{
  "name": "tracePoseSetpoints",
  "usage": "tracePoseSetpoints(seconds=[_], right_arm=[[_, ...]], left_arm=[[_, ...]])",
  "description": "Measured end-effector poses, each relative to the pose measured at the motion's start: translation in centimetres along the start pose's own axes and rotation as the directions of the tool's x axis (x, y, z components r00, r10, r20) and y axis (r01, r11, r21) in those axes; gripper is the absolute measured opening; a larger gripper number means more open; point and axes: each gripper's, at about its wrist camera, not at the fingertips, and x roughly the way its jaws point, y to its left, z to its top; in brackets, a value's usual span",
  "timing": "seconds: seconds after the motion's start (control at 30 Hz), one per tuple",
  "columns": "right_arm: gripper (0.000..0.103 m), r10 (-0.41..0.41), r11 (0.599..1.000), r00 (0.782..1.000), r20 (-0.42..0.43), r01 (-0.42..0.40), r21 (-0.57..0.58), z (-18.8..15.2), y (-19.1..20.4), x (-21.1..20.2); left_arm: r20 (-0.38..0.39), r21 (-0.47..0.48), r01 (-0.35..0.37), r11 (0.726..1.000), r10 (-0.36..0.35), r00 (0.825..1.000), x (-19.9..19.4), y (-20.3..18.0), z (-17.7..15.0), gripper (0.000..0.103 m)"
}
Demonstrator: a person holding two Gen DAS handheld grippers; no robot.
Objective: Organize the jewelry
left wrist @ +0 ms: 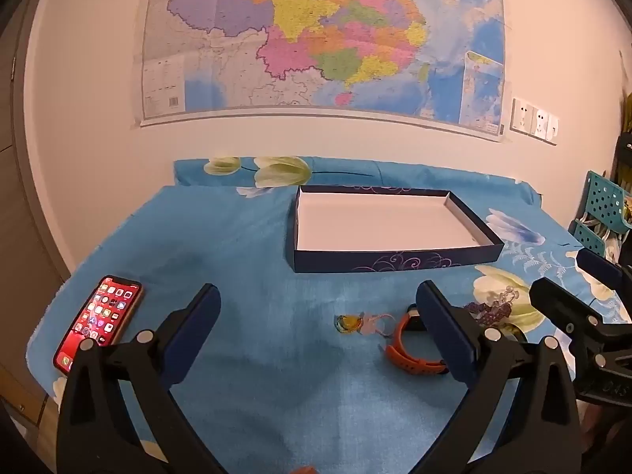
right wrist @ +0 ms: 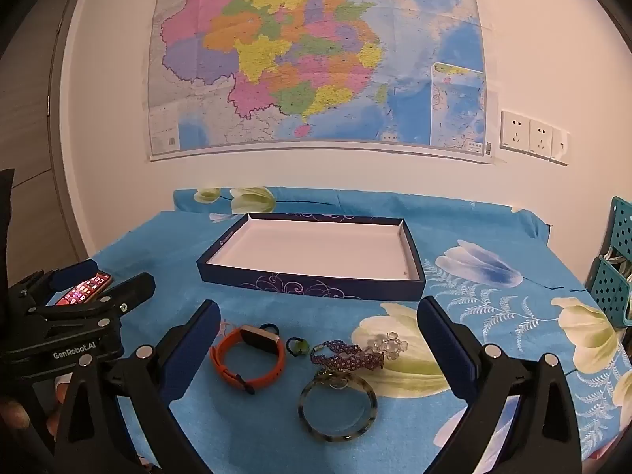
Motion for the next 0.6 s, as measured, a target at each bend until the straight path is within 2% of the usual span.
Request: tracePoseSetpoints(seconds=[0.03,0.13,0.23,0.6], right_arm=[[0.096,0.001,1.0,1.0,-0.003,-0.001,-0.001,0.03,-0.04,-0.01],[0.096,0.003,1.0,1.0,0.001,-0.003,0.003,0.12,-0.09,-0.11],[0.096,0.004,1.0,1.0,0.001,-0.004,0.003,0.12,0.03,-0.12],[0.096,0.019,1.0,1.0,0.003,-0.019,0.009,0.15,0.02,-0.19]], left_arm=[[0.006,-0.002,0.003,1.0,-0.003,1.0,-0.13,-0.01,-0.01,0.098],[-0.004,-0.032,0.01,0.999,-0.01,1.0,0.34,0.59,-0.11,0.097],[0.0,-0.026,-0.01,1.0,0.01,1.0,0.34,0.04,-0.32,0.098],[-0.001,-0.015,-0.016,1.0,0.016,1.0,-0.25,0.69,0.09,0.098]])
